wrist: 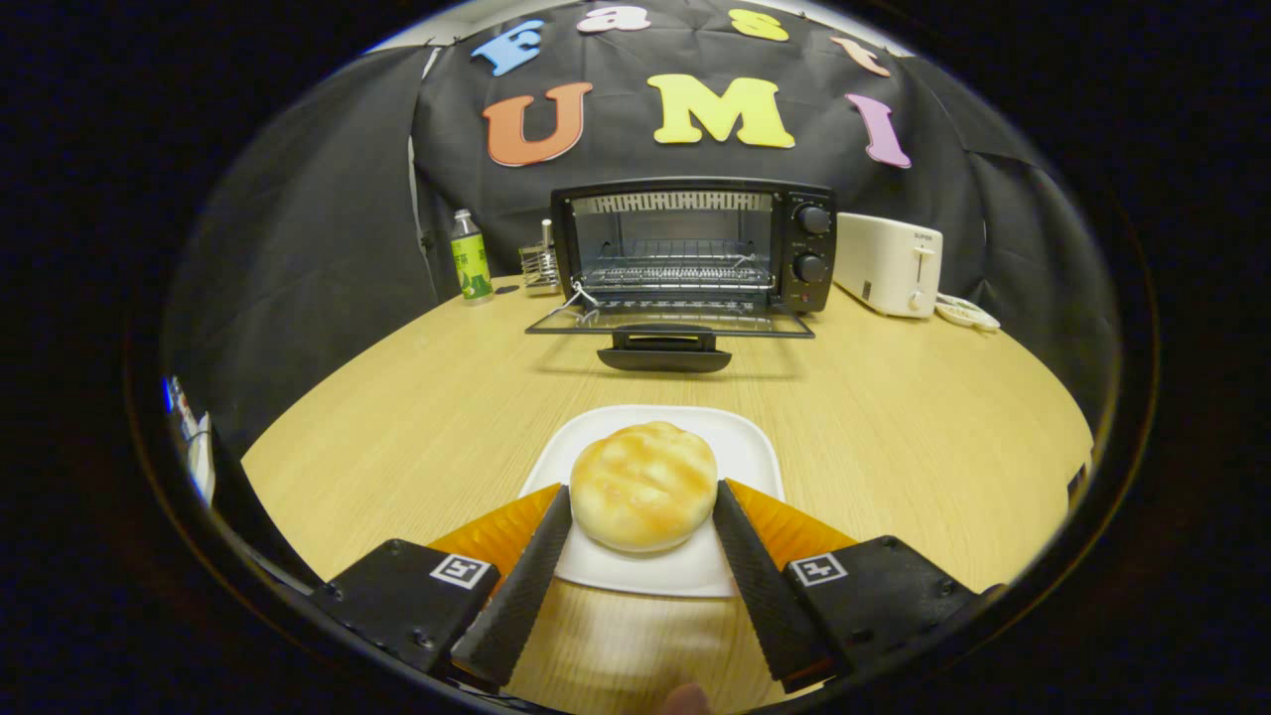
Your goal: Open the toaster oven, put the food inside, and close the toaster oven door.
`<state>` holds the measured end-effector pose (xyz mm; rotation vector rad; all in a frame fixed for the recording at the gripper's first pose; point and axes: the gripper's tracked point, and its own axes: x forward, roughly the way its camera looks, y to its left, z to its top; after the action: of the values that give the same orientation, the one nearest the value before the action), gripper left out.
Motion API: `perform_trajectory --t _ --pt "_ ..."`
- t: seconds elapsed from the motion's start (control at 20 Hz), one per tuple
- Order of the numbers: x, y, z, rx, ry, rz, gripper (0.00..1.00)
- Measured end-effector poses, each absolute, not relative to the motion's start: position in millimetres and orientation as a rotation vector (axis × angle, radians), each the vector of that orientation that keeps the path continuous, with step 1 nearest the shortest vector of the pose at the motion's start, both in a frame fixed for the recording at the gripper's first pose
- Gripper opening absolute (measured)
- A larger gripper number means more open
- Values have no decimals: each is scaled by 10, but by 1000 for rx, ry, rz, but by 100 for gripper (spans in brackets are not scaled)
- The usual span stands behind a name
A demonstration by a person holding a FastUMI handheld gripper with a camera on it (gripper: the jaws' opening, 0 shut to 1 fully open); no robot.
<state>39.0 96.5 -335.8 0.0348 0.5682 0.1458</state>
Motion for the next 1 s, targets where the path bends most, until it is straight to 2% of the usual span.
perform_trajectory --t 0.1,0.25,0.35,0.7,1.0 --pt "393 967 -3350 67 574 147 88" --pt "401 998 -3241 152 559 150 71" --pt "446 1038 -3055 241 533 149 66" --pt "1021 1119 -2355 576 427 94 64" --pt "1932 1191 -2233 662 428 2 64"
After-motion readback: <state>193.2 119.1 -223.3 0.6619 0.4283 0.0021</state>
